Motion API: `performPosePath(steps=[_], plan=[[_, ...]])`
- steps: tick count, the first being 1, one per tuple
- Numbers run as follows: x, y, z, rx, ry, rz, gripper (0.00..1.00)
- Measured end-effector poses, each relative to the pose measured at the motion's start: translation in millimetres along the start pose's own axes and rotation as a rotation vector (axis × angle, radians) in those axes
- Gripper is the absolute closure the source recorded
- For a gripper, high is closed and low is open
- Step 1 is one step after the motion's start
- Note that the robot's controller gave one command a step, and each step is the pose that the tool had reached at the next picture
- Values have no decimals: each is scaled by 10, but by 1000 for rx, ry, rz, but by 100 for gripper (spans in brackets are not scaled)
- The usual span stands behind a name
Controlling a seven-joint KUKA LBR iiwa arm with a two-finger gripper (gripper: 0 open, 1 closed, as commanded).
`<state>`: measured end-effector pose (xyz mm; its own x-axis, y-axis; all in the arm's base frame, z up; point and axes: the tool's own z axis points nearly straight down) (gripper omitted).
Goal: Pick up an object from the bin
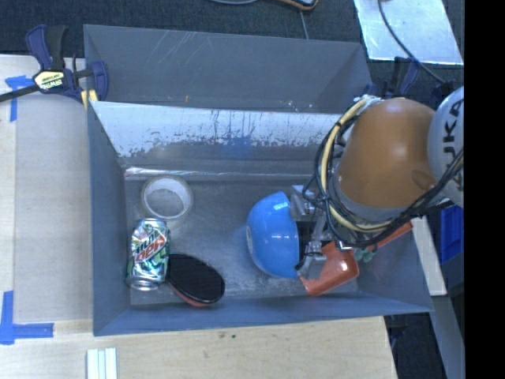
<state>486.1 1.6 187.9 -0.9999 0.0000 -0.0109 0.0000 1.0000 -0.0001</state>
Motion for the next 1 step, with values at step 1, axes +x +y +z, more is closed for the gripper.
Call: performPosePath(steps=[1], plan=[[0, 0, 0, 0, 0, 0, 0]])
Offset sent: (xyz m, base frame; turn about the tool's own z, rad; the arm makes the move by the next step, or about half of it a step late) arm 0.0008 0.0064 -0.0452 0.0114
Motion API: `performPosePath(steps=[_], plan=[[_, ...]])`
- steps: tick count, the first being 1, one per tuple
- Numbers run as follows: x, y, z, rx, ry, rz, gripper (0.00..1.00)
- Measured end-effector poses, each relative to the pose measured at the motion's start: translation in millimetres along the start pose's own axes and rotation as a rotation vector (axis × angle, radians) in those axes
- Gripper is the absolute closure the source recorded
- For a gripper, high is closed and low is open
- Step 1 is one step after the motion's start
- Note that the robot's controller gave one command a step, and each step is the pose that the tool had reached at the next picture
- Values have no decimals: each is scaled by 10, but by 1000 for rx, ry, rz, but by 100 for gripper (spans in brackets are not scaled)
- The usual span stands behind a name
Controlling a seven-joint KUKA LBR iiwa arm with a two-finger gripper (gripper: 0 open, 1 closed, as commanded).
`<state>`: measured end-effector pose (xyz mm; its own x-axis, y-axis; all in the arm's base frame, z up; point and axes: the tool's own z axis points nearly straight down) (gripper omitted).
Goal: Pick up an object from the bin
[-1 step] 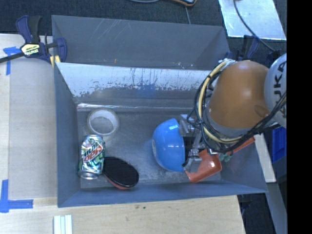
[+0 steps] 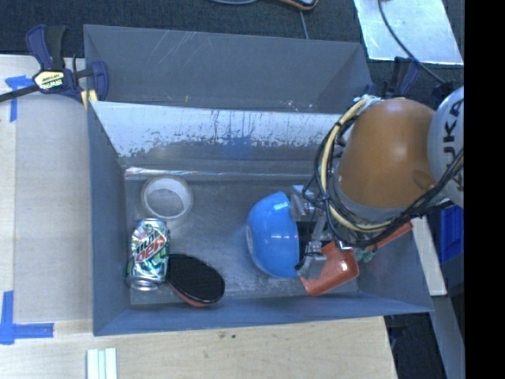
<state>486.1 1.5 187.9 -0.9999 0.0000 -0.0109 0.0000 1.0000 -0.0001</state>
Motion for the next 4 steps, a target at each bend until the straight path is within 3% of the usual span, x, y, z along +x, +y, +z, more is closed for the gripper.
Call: performPosePath(steps=[1, 2, 4], plan=[[-94, 41, 354, 2, -33, 16, 0], [-140, 306, 458, -5, -52, 19, 0], [-171, 277, 553, -6, -81, 35, 0]])
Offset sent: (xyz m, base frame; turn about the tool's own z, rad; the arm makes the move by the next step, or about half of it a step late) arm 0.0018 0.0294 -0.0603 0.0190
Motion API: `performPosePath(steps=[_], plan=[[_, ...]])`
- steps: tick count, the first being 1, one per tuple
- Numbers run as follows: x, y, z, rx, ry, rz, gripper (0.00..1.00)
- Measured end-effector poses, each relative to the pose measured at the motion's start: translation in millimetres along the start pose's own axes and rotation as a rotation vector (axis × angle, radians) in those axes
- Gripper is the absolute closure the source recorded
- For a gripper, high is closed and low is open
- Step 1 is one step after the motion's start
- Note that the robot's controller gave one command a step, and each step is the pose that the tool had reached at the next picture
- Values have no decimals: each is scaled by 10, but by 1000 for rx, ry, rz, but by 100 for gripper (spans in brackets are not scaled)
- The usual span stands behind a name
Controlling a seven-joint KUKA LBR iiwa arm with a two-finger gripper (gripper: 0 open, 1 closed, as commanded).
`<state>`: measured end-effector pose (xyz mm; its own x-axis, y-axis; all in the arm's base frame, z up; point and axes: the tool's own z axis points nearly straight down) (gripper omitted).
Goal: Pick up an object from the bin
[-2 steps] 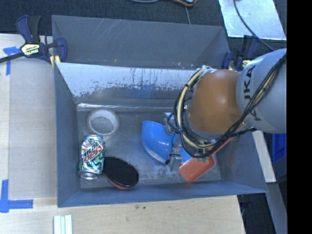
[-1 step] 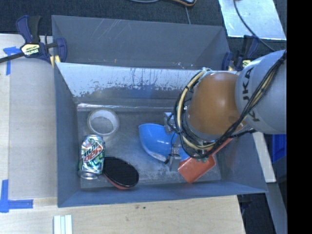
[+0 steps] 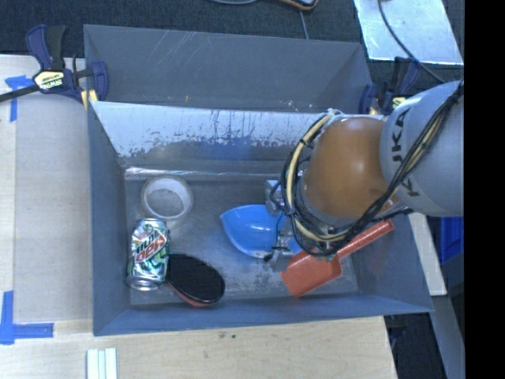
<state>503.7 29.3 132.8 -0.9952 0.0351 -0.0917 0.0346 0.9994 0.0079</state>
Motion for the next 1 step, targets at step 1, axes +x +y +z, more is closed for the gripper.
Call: performPosePath(steps=[1], plan=[[-37, 95, -179, -4, -27, 0, 0]])
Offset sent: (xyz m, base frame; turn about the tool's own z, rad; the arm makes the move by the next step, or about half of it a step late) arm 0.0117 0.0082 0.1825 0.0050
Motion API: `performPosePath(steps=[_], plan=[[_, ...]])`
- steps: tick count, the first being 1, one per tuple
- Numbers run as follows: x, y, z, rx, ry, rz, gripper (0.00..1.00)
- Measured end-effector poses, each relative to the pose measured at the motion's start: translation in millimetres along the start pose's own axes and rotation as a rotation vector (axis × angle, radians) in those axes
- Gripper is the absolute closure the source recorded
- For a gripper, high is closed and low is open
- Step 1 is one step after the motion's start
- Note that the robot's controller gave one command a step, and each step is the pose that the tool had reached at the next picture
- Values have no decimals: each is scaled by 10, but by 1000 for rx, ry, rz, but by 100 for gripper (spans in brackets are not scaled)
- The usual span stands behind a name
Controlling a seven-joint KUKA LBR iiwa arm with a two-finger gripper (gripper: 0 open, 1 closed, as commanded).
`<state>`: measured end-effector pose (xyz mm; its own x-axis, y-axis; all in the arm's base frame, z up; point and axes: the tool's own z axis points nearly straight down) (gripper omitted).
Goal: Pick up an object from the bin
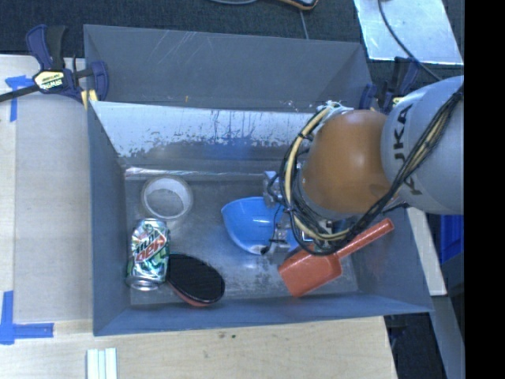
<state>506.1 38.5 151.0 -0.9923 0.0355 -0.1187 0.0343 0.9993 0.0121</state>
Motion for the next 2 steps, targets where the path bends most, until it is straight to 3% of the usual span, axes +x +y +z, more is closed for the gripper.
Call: performPosePath(steps=[1, 2], plan=[[-170, -1, -1076, 4, 25, 2, 0], [-25, 76, -455, 2, 10, -1, 0]])
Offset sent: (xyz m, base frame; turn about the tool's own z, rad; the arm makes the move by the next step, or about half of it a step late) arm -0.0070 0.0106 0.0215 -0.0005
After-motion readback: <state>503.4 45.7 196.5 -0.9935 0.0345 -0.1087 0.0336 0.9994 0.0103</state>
